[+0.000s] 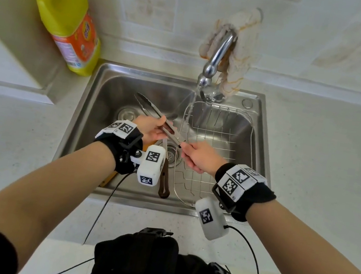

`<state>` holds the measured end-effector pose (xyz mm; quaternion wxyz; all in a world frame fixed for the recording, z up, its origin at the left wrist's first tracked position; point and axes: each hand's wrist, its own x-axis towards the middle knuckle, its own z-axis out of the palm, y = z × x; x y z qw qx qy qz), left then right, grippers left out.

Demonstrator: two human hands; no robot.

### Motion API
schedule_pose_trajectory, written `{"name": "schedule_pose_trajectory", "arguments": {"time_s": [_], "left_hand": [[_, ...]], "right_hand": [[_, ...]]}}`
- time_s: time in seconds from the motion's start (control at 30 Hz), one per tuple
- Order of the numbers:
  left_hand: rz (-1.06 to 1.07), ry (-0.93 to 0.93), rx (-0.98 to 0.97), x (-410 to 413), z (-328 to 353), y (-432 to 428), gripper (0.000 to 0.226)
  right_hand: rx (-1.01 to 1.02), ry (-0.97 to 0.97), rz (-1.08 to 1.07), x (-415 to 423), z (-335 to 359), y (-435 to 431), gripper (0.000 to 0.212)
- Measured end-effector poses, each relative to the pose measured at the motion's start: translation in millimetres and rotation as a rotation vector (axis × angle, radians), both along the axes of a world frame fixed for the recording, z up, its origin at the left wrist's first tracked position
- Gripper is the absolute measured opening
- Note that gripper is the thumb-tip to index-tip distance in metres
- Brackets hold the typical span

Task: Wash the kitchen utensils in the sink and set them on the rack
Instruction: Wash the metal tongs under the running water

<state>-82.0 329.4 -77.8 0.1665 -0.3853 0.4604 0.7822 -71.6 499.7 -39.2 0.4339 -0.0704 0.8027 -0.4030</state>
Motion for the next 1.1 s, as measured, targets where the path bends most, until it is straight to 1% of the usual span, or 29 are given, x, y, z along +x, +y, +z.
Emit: {"name": "schedule_pose_trajectory", "arguments": {"time_s": [0.1,0.27,0.37,0.5,0.6,0.73,0.8,0.87,0.97,1.0,1.1], "left_hand": [[0.002,0.017,0.002,-4,1,4,0.015],[0.016,0.086,0.039,-6,4,13,0.02],[0.055,0.118,-0.018,-12,10,4,0.022],[0.088,0.135,-0.057,-15,21,-5,0.021],[0.034,0.141,-0.057,-12,29,5,0.018],[0.047,0.176,-0.127,-12,39,15,0.014],[-0.019,0.21,-0.18,-9,42,12,0.014],[-0.078,0.227,-0.25,-4,41,11,0.02],[-0.127,0.192,-0.351,7,37,9,0.027],[-0.175,0.178,-0.368,11,37,7,0.028],[-0.386,0.187,-0.348,21,42,5,0.029]], "right_hand": [[0.015,-0.006,-0.02,-3,3,1,0.039],[-0.019,0.028,-0.137,-7,2,9,0.035],[-0.019,0.056,-0.19,-9,1,12,0.031],[-0.046,0.066,-0.243,-11,5,7,0.033],[-0.082,0.085,-0.301,-9,6,1,0.032],[-0.104,0.09,-0.284,-3,3,0,0.032],[-0.109,0.097,-0.231,-1,3,4,0.033],[-0.113,0.089,-0.209,1,2,8,0.031],[-0.099,0.091,-0.242,1,-1,7,0.02],[-0.088,0.092,-0.247,1,-2,5,0.019],[-0.079,0.074,-0.24,-3,-6,-4,0.033]]}}
